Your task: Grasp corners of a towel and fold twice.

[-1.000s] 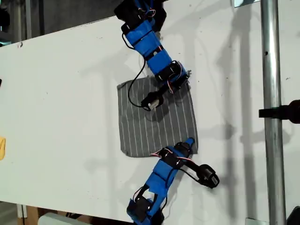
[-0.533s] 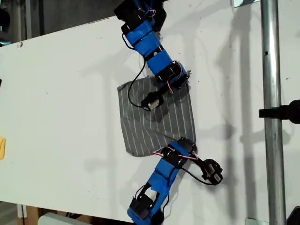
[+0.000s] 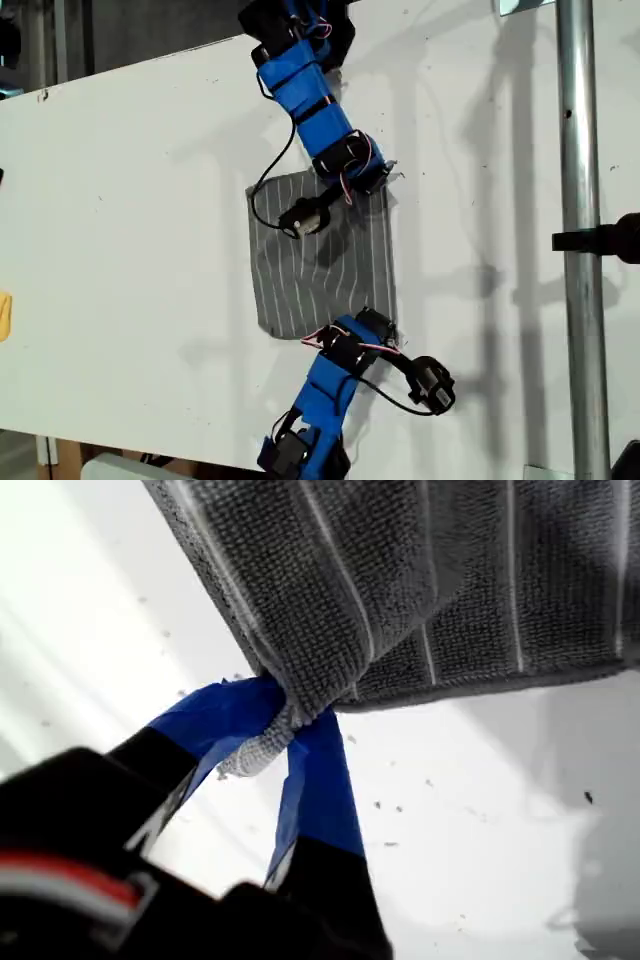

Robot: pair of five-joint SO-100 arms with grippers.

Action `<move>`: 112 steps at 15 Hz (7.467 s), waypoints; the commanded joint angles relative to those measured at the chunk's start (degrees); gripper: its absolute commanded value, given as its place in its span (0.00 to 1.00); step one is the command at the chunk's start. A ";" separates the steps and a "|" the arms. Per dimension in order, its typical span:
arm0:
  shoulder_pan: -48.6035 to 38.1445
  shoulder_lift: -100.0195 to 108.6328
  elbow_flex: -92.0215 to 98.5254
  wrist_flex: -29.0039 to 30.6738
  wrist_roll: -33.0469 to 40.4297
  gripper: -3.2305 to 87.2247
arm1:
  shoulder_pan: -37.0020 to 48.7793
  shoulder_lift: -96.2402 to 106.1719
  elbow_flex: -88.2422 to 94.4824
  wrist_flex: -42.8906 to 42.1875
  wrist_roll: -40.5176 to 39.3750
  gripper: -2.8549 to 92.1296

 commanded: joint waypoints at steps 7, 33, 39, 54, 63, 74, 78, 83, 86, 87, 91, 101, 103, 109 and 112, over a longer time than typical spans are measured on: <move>1.14 13.62 0.97 0.70 4.48 0.00 | -4.83 13.97 -4.04 1.41 -2.64 0.03; -37.97 15.56 18.98 -7.12 30.59 0.00 | 40.52 24.61 23.47 -7.29 -27.51 0.03; -43.86 9.49 23.82 -13.71 32.17 0.00 | 39.20 15.12 23.64 -11.34 -25.40 0.03; -51.15 20.48 24.96 -0.35 25.93 0.72 | 46.67 38.85 27.42 6.24 -25.05 0.29; -47.90 63.54 52.82 1.85 17.75 0.67 | 52.29 61.61 39.11 8.17 -13.62 0.28; -34.98 32.43 35.07 -11.78 11.95 0.59 | 50.45 64.60 41.31 7.38 -11.69 0.28; -33.66 15.38 15.21 -3.96 16.70 0.67 | 50.19 64.69 41.40 7.29 -11.69 0.28; -38.85 17.93 24.87 -7.29 16.70 0.36 | 49.75 65.21 41.75 7.21 -11.69 0.28; -41.40 17.58 29.53 -10.72 17.84 0.38 | 49.39 66.01 41.75 7.12 -11.69 0.27; -41.84 17.58 29.36 -11.16 18.98 0.33 | 49.13 66.36 41.92 7.03 -11.69 0.27; -43.15 21.01 28.83 -9.93 21.62 0.18 | 49.04 66.88 42.63 6.68 -11.60 0.26; -46.05 20.39 21.36 2.02 32.26 0.14 | 47.99 69.79 43.07 6.33 -11.43 0.24; -43.42 17.23 23.47 2.20 27.86 0.37 | 47.81 70.84 43.51 6.15 -11.34 0.23; -46.93 52.73 40.78 3.60 20.57 0.83 | 47.81 71.19 43.68 6.15 -11.34 0.23; -47.11 72.33 57.83 -2.29 16.00 0.76 | 47.11 73.74 44.74 5.89 -10.02 0.21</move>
